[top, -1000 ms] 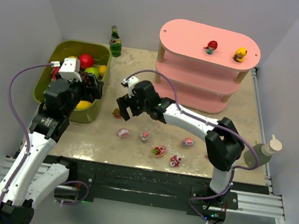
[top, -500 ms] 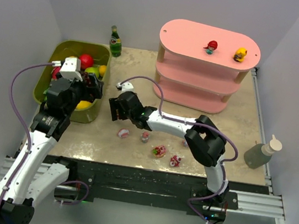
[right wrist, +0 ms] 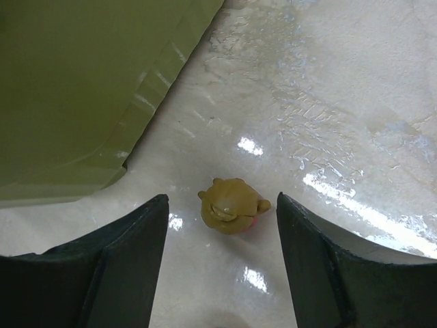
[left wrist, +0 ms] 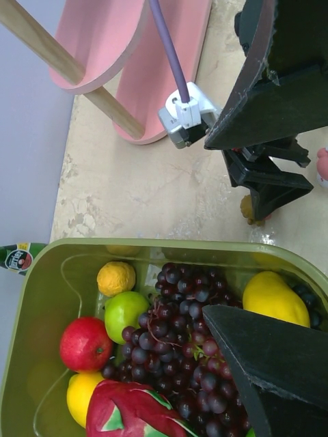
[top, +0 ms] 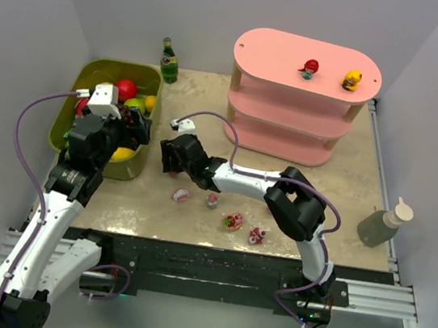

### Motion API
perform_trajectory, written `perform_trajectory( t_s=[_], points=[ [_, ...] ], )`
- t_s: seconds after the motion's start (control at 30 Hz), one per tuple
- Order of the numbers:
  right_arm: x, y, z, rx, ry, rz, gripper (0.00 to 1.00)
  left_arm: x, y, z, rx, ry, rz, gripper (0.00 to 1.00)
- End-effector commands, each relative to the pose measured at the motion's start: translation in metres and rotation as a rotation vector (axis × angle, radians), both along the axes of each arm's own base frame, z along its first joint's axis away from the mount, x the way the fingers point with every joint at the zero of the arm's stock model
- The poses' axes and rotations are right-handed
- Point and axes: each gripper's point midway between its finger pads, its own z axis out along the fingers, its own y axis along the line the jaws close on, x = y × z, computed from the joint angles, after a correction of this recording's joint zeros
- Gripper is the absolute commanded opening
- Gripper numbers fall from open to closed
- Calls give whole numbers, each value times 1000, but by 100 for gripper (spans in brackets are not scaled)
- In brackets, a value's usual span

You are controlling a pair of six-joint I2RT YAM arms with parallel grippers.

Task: Place and organize the plastic toys onto the shelf

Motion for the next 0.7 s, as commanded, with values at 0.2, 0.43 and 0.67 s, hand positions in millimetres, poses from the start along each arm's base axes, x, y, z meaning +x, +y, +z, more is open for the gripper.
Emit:
perform_trajectory(
  t_s=[0.2, 0.43, 0.67],
  points=[
    [12, 11, -17, 22, 4, -64, 56, 3, 4, -2, 12, -6, 13, 100],
    [14, 8, -20, 9, -9, -80, 41, 3, 5, -3, 15, -3, 19, 100],
    [15, 8, -17, 7, -18, -82, 25, 3, 5, -3, 15, -1, 19, 99]
  ],
)
